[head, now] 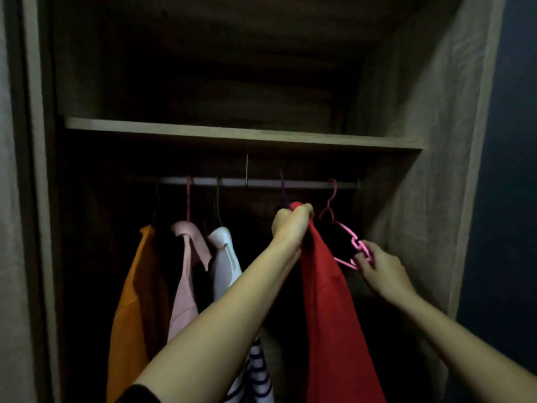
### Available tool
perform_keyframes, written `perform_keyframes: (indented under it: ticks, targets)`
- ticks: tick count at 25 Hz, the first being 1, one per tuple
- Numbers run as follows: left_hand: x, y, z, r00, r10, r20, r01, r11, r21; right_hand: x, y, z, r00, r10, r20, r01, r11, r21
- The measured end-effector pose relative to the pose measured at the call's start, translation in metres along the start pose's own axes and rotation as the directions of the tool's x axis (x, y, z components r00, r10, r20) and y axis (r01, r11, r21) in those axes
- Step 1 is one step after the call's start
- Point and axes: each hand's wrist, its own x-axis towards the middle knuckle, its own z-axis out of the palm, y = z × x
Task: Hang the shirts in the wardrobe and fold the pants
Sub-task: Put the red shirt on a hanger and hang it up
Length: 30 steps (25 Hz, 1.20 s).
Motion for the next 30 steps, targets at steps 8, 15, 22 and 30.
perform_keyframes:
  ticks: [8,15,22,30]
  targets:
    - [0.056,0.0,0.004,0.985,0.054,-0.162,-0.018,0.977,0.214,-0.021,-0.009,-0.026,0.979,-0.203,0.032,0.205,0.968,-0.146]
    - [0.067,-0.039,-0.018,0.984,0.039,-0.176,0.045,0.893,0.449,-0.036,-0.022,-0.029,0.979,-0.178,0.097,0.195,0.956,-0.218]
    - [0.058,-0.04,-0.037,0.998,0.053,-0.015,-0.03,0.751,0.66,-0.037,-0.018,-0.038,0.977,-0.164,0.134,0.177,0.98,-0.093]
    - [-0.03,-0.009,-0.092,0.991,0.135,-0.024,-0.095,0.799,0.593,-0.083,-0.048,-0.065,0.954,-0.281,0.099,0.291,0.952,-0.098]
